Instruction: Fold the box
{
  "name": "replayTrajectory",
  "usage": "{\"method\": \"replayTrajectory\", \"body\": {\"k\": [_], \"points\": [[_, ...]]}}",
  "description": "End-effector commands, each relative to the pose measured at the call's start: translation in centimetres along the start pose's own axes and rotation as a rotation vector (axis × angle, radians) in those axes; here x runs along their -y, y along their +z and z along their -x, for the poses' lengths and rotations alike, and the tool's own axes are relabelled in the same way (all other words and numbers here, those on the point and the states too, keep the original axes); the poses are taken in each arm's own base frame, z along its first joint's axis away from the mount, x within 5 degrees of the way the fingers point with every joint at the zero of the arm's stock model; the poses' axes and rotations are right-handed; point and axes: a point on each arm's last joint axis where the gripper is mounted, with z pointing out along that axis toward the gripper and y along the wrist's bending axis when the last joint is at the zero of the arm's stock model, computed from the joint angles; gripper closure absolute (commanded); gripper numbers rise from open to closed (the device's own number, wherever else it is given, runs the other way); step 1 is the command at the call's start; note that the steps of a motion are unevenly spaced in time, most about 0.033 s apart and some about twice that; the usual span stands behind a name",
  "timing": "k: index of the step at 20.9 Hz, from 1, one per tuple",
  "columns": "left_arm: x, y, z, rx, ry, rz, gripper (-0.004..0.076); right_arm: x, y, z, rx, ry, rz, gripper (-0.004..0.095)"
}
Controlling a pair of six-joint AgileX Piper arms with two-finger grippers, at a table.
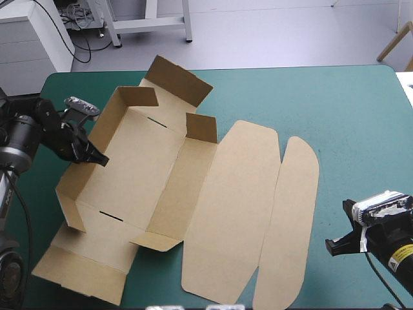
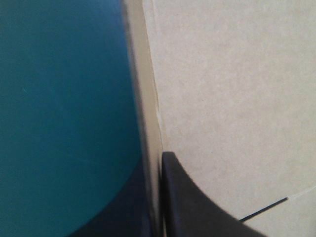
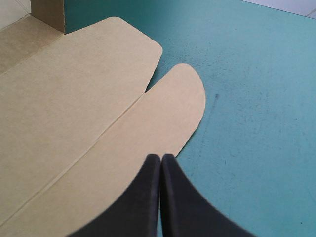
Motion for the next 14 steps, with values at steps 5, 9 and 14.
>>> {"method": "replayTrajectory", "body": {"k": [5, 9, 14], "points": [[3.7, -2.0, 5.4, 0.035, 0.343, 0.245, 0.0734, 0.0, -0.4, 1.2, 0.070, 0.006, 0.009, 0.0927], [7.2, -0.8, 8.6, 0.128, 0.578, 0.413, 0.0734, 0.0, -0.4, 1.2, 0.071, -0.022, 0.005, 0.0927], [13.3, -0.9, 10.4, 0.276, 0.802, 0.439, 0.0734, 0.1, -0.4, 1.2, 0.071, -0.029, -0.003, 0.0927]]}}
